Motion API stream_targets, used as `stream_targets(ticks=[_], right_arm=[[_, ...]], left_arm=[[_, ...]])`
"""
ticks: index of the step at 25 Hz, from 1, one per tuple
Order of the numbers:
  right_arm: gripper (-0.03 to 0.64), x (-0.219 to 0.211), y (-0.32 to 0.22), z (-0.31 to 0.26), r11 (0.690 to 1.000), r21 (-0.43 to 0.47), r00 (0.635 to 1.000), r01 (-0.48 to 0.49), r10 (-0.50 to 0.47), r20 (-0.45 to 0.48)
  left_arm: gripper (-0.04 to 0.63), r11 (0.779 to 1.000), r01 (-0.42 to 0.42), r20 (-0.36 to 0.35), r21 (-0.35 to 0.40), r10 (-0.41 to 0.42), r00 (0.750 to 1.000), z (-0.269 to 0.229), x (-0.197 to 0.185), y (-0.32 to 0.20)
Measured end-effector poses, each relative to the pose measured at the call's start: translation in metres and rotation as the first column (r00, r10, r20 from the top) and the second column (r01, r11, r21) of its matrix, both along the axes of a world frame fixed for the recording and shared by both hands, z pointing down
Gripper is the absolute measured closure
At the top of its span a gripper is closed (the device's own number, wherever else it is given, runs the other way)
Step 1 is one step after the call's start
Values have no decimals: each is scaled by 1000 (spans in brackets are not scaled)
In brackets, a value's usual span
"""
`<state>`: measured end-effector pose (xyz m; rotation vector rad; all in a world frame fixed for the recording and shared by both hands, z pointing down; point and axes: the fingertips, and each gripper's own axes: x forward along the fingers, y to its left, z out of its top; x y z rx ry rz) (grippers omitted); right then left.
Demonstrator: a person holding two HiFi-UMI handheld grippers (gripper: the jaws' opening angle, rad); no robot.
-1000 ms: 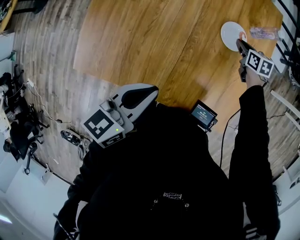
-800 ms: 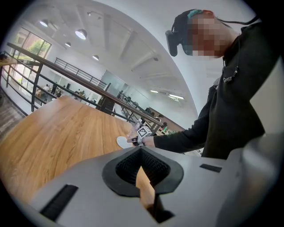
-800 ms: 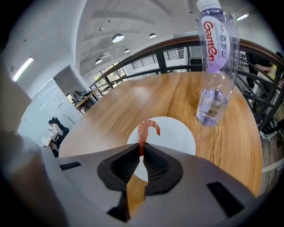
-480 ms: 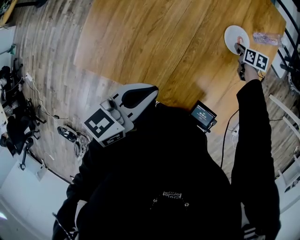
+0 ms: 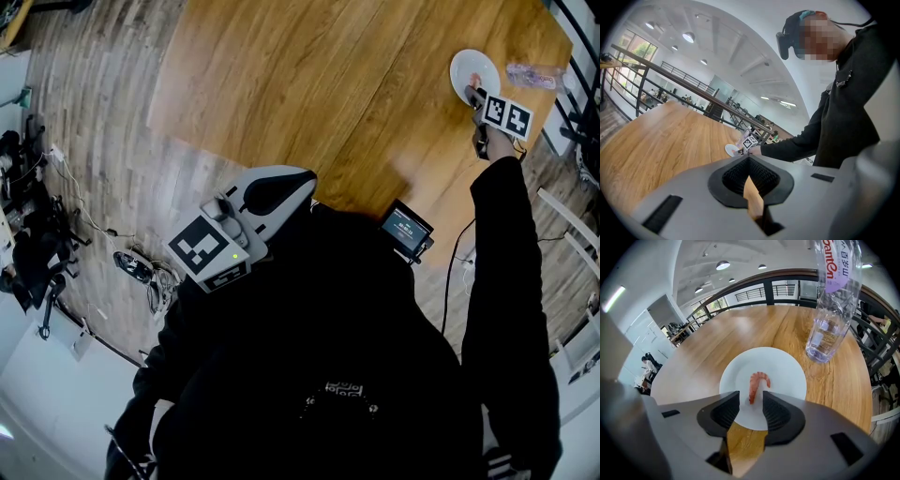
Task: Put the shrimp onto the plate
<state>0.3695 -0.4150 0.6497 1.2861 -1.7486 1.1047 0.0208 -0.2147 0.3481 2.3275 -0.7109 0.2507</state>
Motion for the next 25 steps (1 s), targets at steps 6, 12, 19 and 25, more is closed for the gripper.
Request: stream_targets(ticks=[6, 12, 19, 25], right_arm=[[468, -2, -2, -3, 1000, 14, 1000, -1, 1, 10], [469, -7, 1, -32, 998, 65, 1000, -15, 13, 19], [540, -27, 16, -108, 979, 200, 998, -37, 27, 54], [597, -28, 55, -141, 968, 241, 997, -62, 47, 65]], left_arm=[[591, 1000, -9, -8, 4, 9, 1000, 1, 2, -1], [591, 999, -43, -8, 31, 43, 999, -4, 5, -6], [591, 985, -123, -24, 125, 127, 992, -22, 9, -22], [591, 959, -194, -41, 207, 206, 978, -34, 23, -23]])
